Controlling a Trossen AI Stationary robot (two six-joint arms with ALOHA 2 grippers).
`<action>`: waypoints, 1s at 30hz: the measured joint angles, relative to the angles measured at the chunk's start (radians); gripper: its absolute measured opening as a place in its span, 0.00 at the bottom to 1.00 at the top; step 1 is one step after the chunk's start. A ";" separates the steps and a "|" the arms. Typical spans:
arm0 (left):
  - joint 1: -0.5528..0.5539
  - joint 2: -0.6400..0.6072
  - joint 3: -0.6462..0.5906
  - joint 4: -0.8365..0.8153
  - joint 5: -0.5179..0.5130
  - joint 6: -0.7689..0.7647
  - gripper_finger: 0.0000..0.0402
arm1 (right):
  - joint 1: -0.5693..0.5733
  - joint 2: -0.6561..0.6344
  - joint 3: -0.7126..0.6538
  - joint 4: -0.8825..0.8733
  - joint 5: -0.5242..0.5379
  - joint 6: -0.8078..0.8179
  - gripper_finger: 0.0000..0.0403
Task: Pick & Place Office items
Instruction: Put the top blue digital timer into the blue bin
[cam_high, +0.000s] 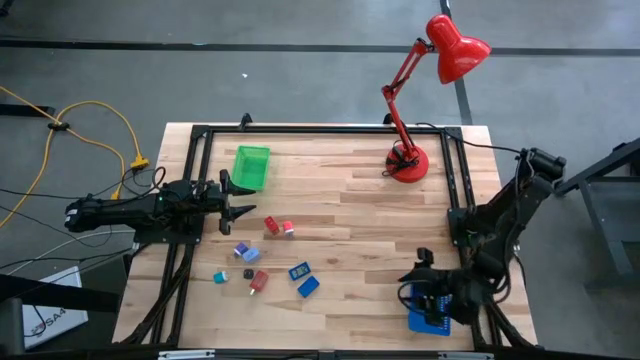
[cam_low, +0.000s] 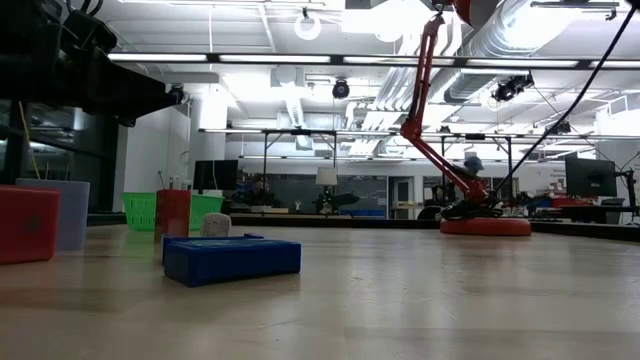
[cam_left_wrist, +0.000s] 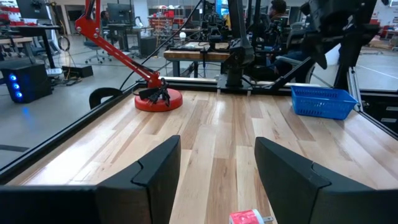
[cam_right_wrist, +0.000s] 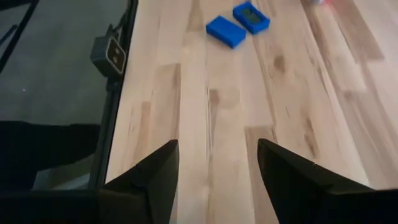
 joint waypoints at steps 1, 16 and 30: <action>0.000 0.000 0.000 0.000 0.000 0.000 0.50 | -0.018 0.000 0.000 0.019 -0.010 -0.035 0.51; 0.000 0.000 0.000 0.000 0.000 0.000 0.50 | -0.366 0.000 0.000 0.397 -0.303 -0.553 0.51; 0.000 0.000 0.000 0.000 0.000 0.000 0.50 | -0.676 0.000 0.000 0.572 -0.586 -0.749 0.51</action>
